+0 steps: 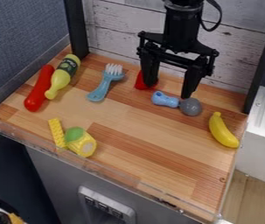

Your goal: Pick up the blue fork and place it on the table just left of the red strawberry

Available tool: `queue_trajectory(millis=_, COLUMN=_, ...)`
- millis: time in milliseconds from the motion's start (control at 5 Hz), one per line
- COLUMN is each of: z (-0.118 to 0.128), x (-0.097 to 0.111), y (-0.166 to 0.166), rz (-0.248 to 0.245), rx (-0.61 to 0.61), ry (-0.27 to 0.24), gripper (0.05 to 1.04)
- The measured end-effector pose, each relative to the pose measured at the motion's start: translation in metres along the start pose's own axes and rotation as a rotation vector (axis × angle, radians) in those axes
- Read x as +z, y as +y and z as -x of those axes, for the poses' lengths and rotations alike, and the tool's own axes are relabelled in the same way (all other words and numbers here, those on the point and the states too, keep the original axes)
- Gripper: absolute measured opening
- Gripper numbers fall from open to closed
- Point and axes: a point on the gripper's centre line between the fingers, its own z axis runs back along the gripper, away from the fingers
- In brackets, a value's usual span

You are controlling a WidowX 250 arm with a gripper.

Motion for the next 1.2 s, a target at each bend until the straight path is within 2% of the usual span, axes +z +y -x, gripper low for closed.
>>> queue_trajectory(millis=200, z=-0.006, x=-0.005, y=0.018, rz=0.003, rx=0.092, ry=0.023, gripper=0.994)
queue_trajectory(millis=600, z=-0.026, x=-0.003, y=0.081, rz=0.021, rx=0.338, ry=0.033, gripper=0.996)
queue_trajectory(millis=800, z=-0.037, x=-0.003, y=0.109, rz=0.029, rx=0.365, ry=0.035, gripper=0.999)
queue_trajectory(millis=1200, z=-0.060, x=-0.003, y=0.136, rz=0.030, rx=0.188, ry=0.032, gripper=0.997)
